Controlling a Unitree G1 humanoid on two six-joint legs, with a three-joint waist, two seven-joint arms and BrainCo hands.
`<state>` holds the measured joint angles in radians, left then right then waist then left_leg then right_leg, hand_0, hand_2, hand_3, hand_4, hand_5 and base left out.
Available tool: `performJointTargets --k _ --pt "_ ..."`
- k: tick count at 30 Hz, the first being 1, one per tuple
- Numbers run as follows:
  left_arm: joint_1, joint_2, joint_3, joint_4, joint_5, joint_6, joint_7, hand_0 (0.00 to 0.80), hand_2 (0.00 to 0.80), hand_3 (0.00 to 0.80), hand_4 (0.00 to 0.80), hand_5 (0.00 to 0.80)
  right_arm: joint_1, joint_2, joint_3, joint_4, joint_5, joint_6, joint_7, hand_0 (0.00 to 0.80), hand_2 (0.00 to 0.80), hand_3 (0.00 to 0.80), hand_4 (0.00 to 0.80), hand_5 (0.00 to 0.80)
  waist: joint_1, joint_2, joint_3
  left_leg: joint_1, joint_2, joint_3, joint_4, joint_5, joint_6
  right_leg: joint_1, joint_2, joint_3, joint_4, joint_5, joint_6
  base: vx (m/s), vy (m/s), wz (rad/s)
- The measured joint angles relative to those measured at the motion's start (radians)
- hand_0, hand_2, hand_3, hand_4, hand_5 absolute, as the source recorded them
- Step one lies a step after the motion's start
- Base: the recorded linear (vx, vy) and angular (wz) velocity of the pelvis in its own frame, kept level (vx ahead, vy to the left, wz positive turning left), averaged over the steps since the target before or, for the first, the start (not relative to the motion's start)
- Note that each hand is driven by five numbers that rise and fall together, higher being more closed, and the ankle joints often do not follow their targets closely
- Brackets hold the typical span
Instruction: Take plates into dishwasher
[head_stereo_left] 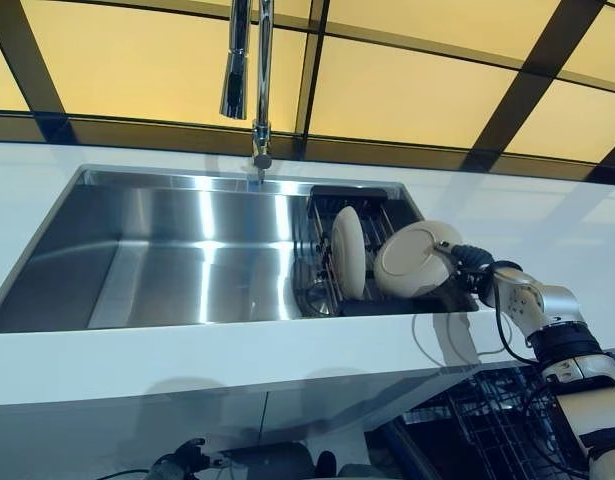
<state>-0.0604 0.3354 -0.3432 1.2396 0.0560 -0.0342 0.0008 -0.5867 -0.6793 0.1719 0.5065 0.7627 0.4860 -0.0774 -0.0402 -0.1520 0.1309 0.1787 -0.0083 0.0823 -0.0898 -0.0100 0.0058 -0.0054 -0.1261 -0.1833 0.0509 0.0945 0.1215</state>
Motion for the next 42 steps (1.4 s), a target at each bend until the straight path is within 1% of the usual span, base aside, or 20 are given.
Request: performJointTargets --k 4,8,10,15,19,21,23,24,26,27,29,30,31,32,36,37,39,40,41,42 --pt "0.0 0.0 0.001 0.0 0.0 -0.001 0.0 0.0 0.0 0.0 0.0 0.0 0.001 -0.012 -0.002 -0.136 -0.054 -0.087 -0.039 0.8 0.8 0.8 0.8 0.8 -0.005 0.005 0.003 -0.002 0.002 0.006 0.0 0.0 0.0 -0.016 0.001 0.008 0.019 0.0 0.0 -0.016 0.006 -0.04" --pt "0.006 0.0 0.003 0.0 0.0 -0.003 0.001 0.0 0.0 0.0 0.0 0.0 0.003 -0.057 -0.011 -0.263 -0.118 -0.16 -0.08 0.8 0.8 0.8 0.8 0.8 -0.006 0.011 0.008 -0.002 0.002 0.015 -0.001 0.0 0.001 -0.028 0.002 0.01 0.034 0.001 0.0 -0.014 0.012 -0.05" --pt "0.012 -0.001 0.003 0.0 0.0 -0.004 0.002 0.0 0.0 0.0 0.0 0.0 0.004 -0.08 -0.024 -0.312 -0.137 -0.188 -0.107 0.8 0.8 0.8 0.8 0.8 -0.015 0.011 0.008 -0.002 0.003 0.017 -0.001 0.0 0.001 -0.033 0.002 0.012 0.04 0.001 0.0 -0.012 0.011 -0.02" --pt "0.018 -0.004 0.008 0.001 0.001 -0.021 0.002 0.0 0.0 0.0 0.0 0.0 0.03 -0.091 -0.103 -0.409 -0.147 -0.248 -0.155 0.8 0.8 0.8 0.8 0.8 -0.039 0.015 0.01 0.001 0.004 0.027 -0.001 -0.002 0.002 -0.038 0.003 0.013 0.047 0.001 0.0 -0.023 0.023 -0.06" --pt "0.018 -0.005 0.012 0.002 0.002 -0.028 0.004 0.0 0.0 0.0 0.0 0.0 0.052 -0.133 -0.11 -0.456 -0.156 -0.277 -0.19 0.8 0.8 0.8 0.8 0.8 -0.057 0.016 0.011 0.001 0.003 0.033 -0.001 -0.002 0.001 -0.041 0.006 0.023 0.047 0.001 0.0 -0.024 0.035 -0.06" --pt "0.019 -0.006 0.012 0.002 0.001 -0.032 0.007 0.0 0.0 0.0 0.0 0.0 0.066 -0.149 -0.127 -0.477 -0.191 -0.311 -0.221 0.8 0.8 0.8 0.8 0.8 -0.058 0.017 0.011 0.002 0.003 0.047 -0.001 -0.003 0.0 -0.047 0.01 0.039 0.047 0.002 0.001 -0.028 0.043 -0.19" --pt "0.021 -0.007 0.012 0.003 0.001 -0.039 0.009 0.0 0.0 0.0 0.0 0.0 0.074 -0.174 -0.136 -0.507 -0.246 -0.339 -0.26 0.8 0.8 0.8 0.8 0.8 -0.059 0.018 0.012 0.0 0.004 0.055 -0.001 -0.004 -0.001 -0.053 0.012 0.044 0.047 0.007 0.002 -0.033 0.056 -0.14" --pt "0.02 -0.009 0.012 0.003 0.001 -0.041 0.009 0.0 0.0 0.0 0.0 0.0 0.083 -0.19 -0.147 -0.518 -0.276 -0.355 -0.278 0.8 0.8 0.8 0.8 0.8 -0.071 0.018 0.012 0.001 0.005 0.058 -0.001 -0.004 -0.001 -0.054 0.015 0.046 0.047 0.009 0.001 -0.035 0.076 -0.08" --pt "0.022 -0.013 0.012 0.003 0.0 -0.043 0.011 0.0 0.0 0.0 0.0 0.0 0.096 -0.217 -0.177 -0.549 -0.33 -0.372 -0.312 0.8 0.8 0.8 0.8 0.8 -0.077 0.02 0.012 0.0 0.005 0.066 -0.001 -0.004 -0.002 -0.059 0.018 0.058 0.047 0.017 0.006 -0.019 0.069 -0.15" --pt "0.023 -0.015 0.012 0.003 0.0 -0.043 0.012 0.0 0.0 0.0 0.0 0.0 0.111 -0.233 -0.21 -0.572 -0.361 -0.389 -0.336 0.8 0.8 0.8 0.8 0.8 -0.081 0.021 0.012 -0.001 0.006 0.078 -0.002 -0.004 -0.001 -0.067 0.021 0.067 0.048 0.024 0.013 -0.006 0.077 -0.24" --pt "0.024 -0.018 0.012 0.003 0.0 -0.043 0.014 0.0 0.0 0.0 0.0 0.0 0.15 -0.259 -0.264 -0.592 -0.381 -0.414 -0.364 0.8 0.8 0.8 0.8 0.8 -0.089 0.024 0.012 0.001 0.008 0.086 -0.002 -0.004 0.0 -0.071 0.024 0.068 0.049 0.041 0.022 0.0 0.06 -0.18" --pt "0.024 -0.021 0.012 0.003 0.001 -0.043 0.015 0.0 0.0 0.0 0.0 0.0 0.178 -0.271 -0.292 -0.599 -0.381 -0.422 -0.375 0.8 0.8 0.8 0.8 0.8 -0.096 0.028 0.011 0.002 0.011 0.09 -0.002 -0.005 0.002 -0.074 0.026 0.068 0.05 0.05 0.034 0.009 0.039 -0.15" --pt "0.027 -0.026 0.012 0.003 0.002 -0.042 0.015 0.0 0.0 0.0 0.0 0.0 0.204 -0.278 -0.322 -0.606 -0.381 -0.425 -0.387 0.8 0.8 0.8 0.8 0.8 -0.105 0.032 0.009 0.003 0.014 0.1 -0.002 -0.005 0.004 -0.081 0.029 0.068 0.052 0.064 0.05 0.007 0.031 -0.22" --pt "0.031 -0.027 0.012 0.003 0.008 -0.041 0.015 0.0 0.0 0.0 0.0 0.0 0.221 -0.28 -0.339 -0.612 -0.381 -0.43 -0.394 0.8 0.8 0.8 0.8 0.8 -0.111 0.034 0.008 0.003 0.015 0.109 -0.002 -0.004 0.006 -0.089 0.029 0.068 0.055 0.071 0.056 -0.004 0.019 -0.31" --pt "0.048 -0.036 0.012 0.003 0.009 -0.04 0.016 0.0 0.0 0.0 0.0 0.0 0.337 -0.28 -0.396 -0.632 -0.381 -0.462 -0.413 0.8 0.8 0.8 0.8 0.8 -0.115 0.04 0.007 0.002 0.017 0.165 -0.002 -0.004 0.006 -0.133 0.046 0.067 0.053 0.131 0.059 -0.052 -0.016 -0.48" --pt "0.049 -0.036 0.012 0.003 0.009 -0.039 0.016 0.0 0.0 0.0 0.0 0.0 0.358 -0.279 -0.4 -0.632 -0.381 -0.463 -0.413 0.8 0.8 0.8 0.8 0.8 -0.116 0.042 0.009 0.001 0.018 0.166 -0.002 -0.003 0.007 -0.139 0.051 0.067 0.05 0.148 0.062 -0.116 -0.02 -0.5" --pt "0.049 -0.036 0.012 0.002 0.009 -0.04 0.019 0.0 0.0 0.0 0.0 0.0 0.402 -0.272 -0.41 -0.633 -0.381 -0.464 -0.411 0.8 0.8 0.8 0.8 0.8 -0.116 0.055 0.016 -0.002 0.034 0.192 -0.002 0.004 0.018 -0.14 0.062 0.057 0.012 0.2 0.096 -0.128 -0.013 -0.38" --pt "0.055 -0.037 0.014 0.002 0.009 -0.039 0.02 0.0 0.0 0.0 0.0 0.0 0.415 -0.269 -0.417 -0.633 -0.38 -0.465 -0.408 0.8 0.8 0.8 0.8 0.8 -0.12 0.068 0.021 -0.012 0.048 0.217 -0.001 0.007 0.021 -0.151 0.057 0.019 0.032 0.184 0.093 -0.139 -0.02 -0.42" --pt "0.057 -0.041 0.024 0.002 0.009 -0.039 0.021 0.0 0.0 0.0 0.0 0.0 0.422 -0.268 -0.425 -0.633 -0.38 -0.466 -0.399 0.8 0.8 0.8 0.8 0.8 -0.116 0.084 0.017 -0.018 0.072 0.245 -0.001 0.009 0.019 -0.174 0.054 -0.004 0.097 0.155 0.058 -0.148 -0.037 -0.46" --pt "0.059 -0.043 0.022 0.003 0.009 -0.039 0.02 0.0 0.0 0.0 0.0 0.0 0.435 -0.264 -0.442 -0.64 -0.38 -0.468 -0.388 0.8 0.8 0.8 0.8 0.8 -0.111 0.111 0.019 -0.025 0.105 0.263 0.001 0.011 0.015 -0.182 0.05 -0.019 0.164 0.126 0.05 -0.158 -0.048 -0.46"
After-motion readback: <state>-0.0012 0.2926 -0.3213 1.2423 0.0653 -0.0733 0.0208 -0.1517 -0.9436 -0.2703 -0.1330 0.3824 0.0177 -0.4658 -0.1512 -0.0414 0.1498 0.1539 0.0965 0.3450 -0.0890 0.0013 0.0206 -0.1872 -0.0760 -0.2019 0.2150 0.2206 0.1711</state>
